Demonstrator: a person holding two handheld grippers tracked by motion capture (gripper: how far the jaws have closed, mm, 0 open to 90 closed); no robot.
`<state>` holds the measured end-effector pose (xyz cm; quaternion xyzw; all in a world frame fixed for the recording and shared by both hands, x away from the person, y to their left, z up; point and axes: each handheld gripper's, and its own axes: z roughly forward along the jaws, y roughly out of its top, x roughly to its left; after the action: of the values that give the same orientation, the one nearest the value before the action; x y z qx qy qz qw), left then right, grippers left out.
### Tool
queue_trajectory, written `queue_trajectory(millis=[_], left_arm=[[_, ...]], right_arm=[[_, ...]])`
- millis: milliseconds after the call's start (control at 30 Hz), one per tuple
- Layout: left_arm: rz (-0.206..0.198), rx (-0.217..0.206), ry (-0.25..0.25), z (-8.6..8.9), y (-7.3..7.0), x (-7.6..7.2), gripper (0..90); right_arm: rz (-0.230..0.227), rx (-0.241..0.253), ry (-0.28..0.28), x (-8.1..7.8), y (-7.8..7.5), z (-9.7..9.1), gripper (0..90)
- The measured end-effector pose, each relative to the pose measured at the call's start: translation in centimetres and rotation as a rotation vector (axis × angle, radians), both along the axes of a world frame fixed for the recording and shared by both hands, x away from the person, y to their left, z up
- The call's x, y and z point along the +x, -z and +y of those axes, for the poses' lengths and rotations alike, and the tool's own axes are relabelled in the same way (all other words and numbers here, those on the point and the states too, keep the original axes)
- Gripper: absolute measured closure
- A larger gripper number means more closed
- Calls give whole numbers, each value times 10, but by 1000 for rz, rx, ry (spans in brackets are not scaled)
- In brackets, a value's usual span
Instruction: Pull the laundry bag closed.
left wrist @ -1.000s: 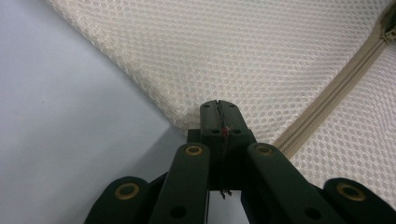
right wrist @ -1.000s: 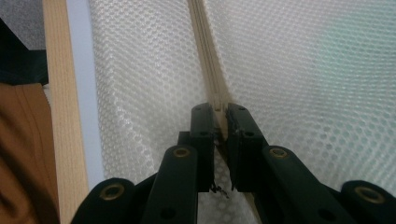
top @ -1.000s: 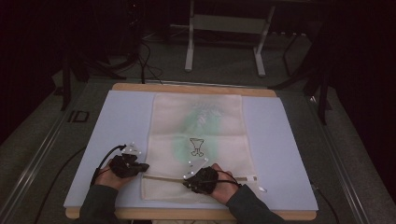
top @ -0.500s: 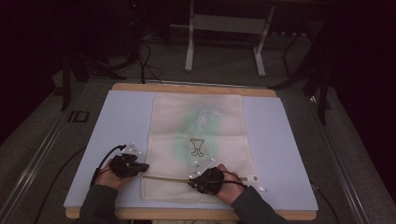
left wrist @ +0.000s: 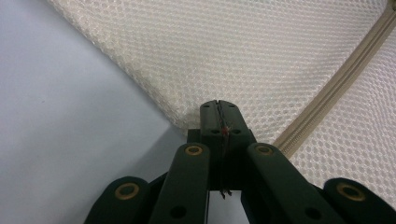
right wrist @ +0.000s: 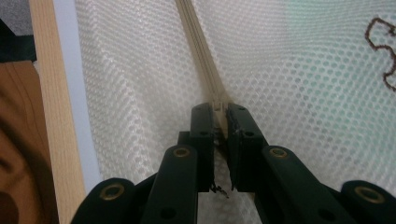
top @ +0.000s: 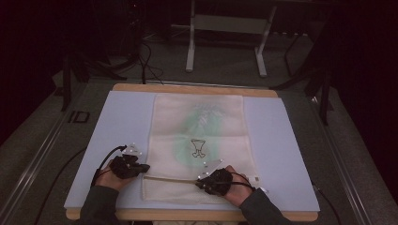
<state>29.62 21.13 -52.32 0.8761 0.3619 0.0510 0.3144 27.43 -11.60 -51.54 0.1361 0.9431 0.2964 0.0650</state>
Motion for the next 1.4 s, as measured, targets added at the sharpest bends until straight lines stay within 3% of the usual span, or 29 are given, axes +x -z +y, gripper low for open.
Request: queue_trajectory(millis=[1400], left_arm=[[-3, 2, -1, 0, 0, 0, 899]], right_arm=[[-2, -5, 55, -3, -2, -31, 822]])
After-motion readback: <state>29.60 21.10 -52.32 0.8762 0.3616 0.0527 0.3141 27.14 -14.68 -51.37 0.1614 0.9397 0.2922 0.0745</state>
